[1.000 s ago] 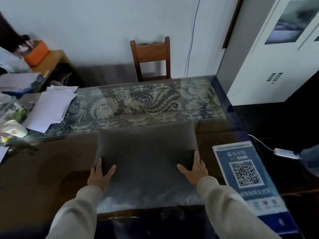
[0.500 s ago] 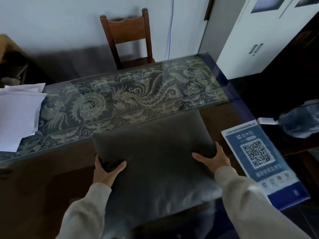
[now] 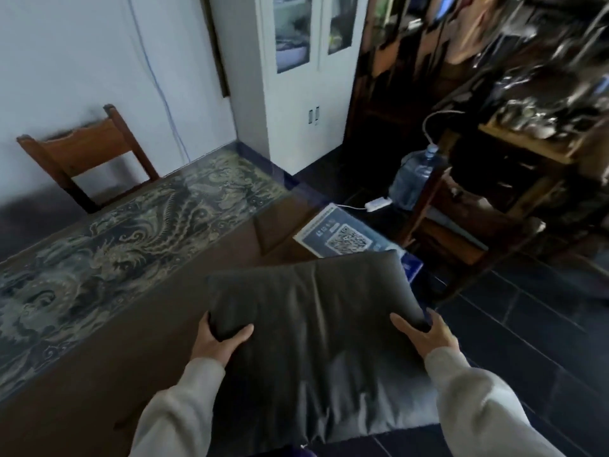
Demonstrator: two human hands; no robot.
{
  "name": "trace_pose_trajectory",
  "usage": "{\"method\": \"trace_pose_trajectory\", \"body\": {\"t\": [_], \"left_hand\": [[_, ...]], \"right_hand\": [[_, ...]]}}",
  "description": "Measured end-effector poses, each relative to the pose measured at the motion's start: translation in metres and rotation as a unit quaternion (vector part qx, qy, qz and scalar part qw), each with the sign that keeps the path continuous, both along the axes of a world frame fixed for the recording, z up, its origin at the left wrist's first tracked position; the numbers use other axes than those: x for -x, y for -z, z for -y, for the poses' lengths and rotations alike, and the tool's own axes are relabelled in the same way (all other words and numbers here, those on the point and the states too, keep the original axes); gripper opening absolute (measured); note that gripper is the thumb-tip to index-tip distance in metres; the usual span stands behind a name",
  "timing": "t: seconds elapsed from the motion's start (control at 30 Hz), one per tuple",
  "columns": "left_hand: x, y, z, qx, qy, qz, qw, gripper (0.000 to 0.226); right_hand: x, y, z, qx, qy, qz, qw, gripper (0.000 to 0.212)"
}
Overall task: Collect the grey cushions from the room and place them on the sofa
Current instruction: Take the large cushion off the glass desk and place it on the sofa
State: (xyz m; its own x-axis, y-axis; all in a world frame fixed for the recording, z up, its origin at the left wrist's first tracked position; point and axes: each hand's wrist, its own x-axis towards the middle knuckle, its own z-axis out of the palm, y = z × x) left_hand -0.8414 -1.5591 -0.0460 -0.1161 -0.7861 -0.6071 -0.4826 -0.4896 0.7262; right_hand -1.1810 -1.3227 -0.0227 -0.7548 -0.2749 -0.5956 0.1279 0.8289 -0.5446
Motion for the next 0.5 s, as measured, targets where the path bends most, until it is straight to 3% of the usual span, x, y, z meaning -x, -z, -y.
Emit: {"method": "trace_pose_trajectory", "body": {"t": [0.07,0.1,0.2,0.3,0.4,0.47,0.5], "left_hand": [[0.066,-0.009,-0.052,0.008,0.105,0.009,0.994,0.108],[0.066,-0.006,-0.054,0.0,0.116,0.014,0.993,0.099],[0.155,-0.016,-0.148,0.0,0.266,0.005,0.964,0.067],[0.222,-0.017,-0.249,-0.006,0.367,-0.008,0.93,0.074],[0.278,-0.016,-0.357,-0.044,0.395,-0.059,0.916,0.074],[0.305,-0.014,-0.424,-0.11,0.392,-0.087,0.909,0.062],[0.316,-0.015,-0.453,-0.159,0.379,-0.108,0.905,0.052]], "right_hand": [[0.023,-0.015,-0.112,-0.005,0.091,0.009,0.996,0.11],[0.026,-0.01,-0.121,0.012,0.088,0.026,0.996,0.106],[0.027,-0.022,-0.287,0.011,0.19,0.005,0.982,0.073],[0.007,-0.022,-0.417,0.006,0.285,-0.046,0.957,0.057],[-0.028,-0.021,-0.532,0.006,0.395,-0.088,0.914,0.047],[-0.059,-0.022,-0.603,0.095,0.467,-0.085,0.875,0.018],[-0.074,-0.026,-0.634,0.163,0.515,-0.078,0.838,0.017]]}}
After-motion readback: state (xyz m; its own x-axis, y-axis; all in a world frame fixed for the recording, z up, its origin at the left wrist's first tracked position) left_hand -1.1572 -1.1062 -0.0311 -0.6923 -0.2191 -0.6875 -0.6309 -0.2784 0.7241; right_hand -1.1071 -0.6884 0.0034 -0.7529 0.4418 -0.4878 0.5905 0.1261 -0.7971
